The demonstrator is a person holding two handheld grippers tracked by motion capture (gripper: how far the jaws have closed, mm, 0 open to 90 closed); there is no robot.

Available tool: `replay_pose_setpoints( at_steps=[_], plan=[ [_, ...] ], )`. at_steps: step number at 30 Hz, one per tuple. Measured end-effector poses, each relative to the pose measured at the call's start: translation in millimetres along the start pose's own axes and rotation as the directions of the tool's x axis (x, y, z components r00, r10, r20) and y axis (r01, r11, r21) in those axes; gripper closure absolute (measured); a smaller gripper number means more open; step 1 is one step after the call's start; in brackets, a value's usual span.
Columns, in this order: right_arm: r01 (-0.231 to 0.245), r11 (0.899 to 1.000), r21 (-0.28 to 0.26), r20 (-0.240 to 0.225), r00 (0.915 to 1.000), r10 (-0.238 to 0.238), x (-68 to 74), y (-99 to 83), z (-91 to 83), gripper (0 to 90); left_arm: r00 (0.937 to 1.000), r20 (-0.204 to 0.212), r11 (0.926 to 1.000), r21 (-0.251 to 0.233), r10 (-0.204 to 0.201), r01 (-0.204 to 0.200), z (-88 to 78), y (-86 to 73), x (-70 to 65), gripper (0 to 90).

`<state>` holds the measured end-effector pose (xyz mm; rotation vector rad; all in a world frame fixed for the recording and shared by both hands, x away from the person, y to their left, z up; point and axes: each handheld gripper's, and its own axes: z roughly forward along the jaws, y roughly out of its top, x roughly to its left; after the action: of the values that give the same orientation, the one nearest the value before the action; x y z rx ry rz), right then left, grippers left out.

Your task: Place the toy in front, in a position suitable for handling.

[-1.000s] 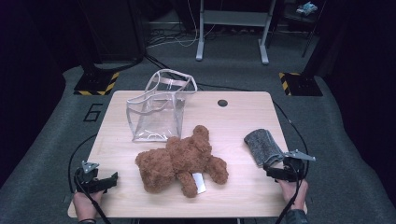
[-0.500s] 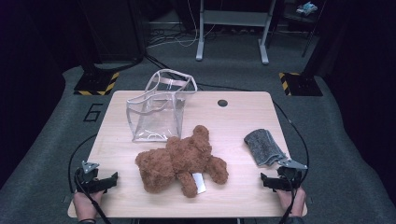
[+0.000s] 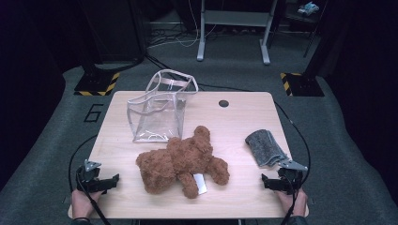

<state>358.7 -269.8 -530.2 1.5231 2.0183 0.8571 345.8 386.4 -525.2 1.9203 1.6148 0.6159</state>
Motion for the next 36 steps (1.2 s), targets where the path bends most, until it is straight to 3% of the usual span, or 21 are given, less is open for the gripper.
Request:
replay_pose_setpoints(
  at_steps=[3,6,13,24,30,34,36],
  plan=[
    [0.002,1.000,0.001,-0.002,1.0000,-0.002,0.1,0.3,0.2,0.0,0.9988,0.046,0.9998,-0.007,-0.016,0.016,-2.2,8.0,1.4,3.5],
    [0.002,1.000,0.001,-0.002,1.0000,-0.002,0.2,0.3,0.2,0.0,0.9982,0.060,0.9999,-0.009,-0.007,0.008,-4.4,15.5,-1.5,2.8],
    [0.005,1.000,0.001,0.000,1.0000,-0.005,0.4,0.3,0.2,0.0,0.9913,0.119,0.9977,-0.045,0.056,-0.051,-12.5,50.1,-10.4,2.3],
    [0.001,1.000,0.000,0.001,1.0000,-0.001,0.4,0.4,0.2,0.1,0.9880,0.121,0.9917,-0.096,0.096,-0.085,-19.2,87.8,-17.8,2.8],
    [0.001,1.000,0.000,0.001,1.0000,-0.001,0.5,0.4,0.2,0.2,0.9800,0.167,0.9884,-0.124,0.107,-0.087,-24.7,122.3,-19.6,3.7],
    [0.001,1.000,-0.001,0.001,1.0000,-0.001,0.4,0.4,0.2,0.2,0.9780,0.172,0.9854,-0.142,0.118,-0.094,-26.2,135.8,-21.6,4.4],
    [0.001,1.000,-0.002,0.002,1.0000,-0.001,0.3,0.3,0.1,0.5,0.9751,0.179,0.9823,-0.157,0.131,-0.103,-28.4,151.3,-23.5,4.7]
  ],
)
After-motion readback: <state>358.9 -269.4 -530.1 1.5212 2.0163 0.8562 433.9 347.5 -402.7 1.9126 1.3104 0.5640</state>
